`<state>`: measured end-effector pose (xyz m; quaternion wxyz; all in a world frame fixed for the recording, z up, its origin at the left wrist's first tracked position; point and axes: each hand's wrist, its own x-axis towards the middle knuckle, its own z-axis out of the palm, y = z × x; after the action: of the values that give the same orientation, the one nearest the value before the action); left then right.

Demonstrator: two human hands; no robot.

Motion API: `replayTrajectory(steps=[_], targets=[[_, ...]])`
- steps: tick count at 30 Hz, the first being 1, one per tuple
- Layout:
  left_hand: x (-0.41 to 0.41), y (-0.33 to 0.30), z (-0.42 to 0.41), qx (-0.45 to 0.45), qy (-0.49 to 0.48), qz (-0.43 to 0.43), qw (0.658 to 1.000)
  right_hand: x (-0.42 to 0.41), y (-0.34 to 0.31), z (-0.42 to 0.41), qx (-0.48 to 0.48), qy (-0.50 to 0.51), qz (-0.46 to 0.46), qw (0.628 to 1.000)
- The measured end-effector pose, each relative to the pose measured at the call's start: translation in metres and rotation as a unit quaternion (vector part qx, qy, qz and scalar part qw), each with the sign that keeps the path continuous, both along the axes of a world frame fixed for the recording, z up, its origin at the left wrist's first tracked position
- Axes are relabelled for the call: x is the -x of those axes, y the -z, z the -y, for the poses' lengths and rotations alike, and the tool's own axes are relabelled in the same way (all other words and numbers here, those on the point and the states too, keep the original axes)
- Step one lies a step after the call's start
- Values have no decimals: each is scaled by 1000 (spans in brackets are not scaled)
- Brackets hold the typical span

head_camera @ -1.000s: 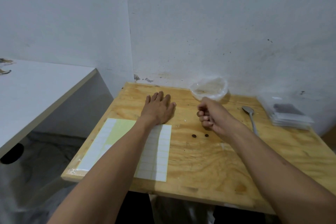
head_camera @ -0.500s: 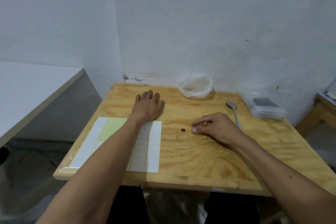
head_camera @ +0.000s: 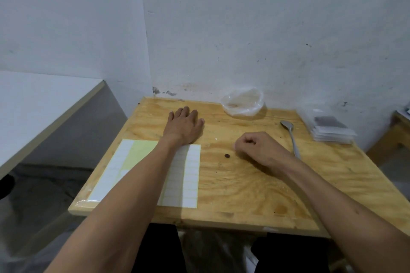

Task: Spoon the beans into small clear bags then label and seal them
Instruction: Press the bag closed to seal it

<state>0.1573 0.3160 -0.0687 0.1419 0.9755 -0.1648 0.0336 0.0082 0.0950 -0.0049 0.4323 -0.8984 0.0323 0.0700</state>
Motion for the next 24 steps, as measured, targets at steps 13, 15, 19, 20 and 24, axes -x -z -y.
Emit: replayTrajectory(steps=[13,15,19,20,24], targets=[[10,-11,15,-44,-36,73,996,-4,5,2,-81,18,3,997],[8,-24,27,-52,-23,87,995,-12,1,15,-230,95,-74,966],[0,-48,71,51,11,12,999,-26,-8,41,-325,162,-221,905],[-3,-50,84,74,12,-7,997,-26,-10,47,-285,154,-238,916],[-16,-44,118,145,7,-67,987,-20,-24,69,-62,80,-258,961]])
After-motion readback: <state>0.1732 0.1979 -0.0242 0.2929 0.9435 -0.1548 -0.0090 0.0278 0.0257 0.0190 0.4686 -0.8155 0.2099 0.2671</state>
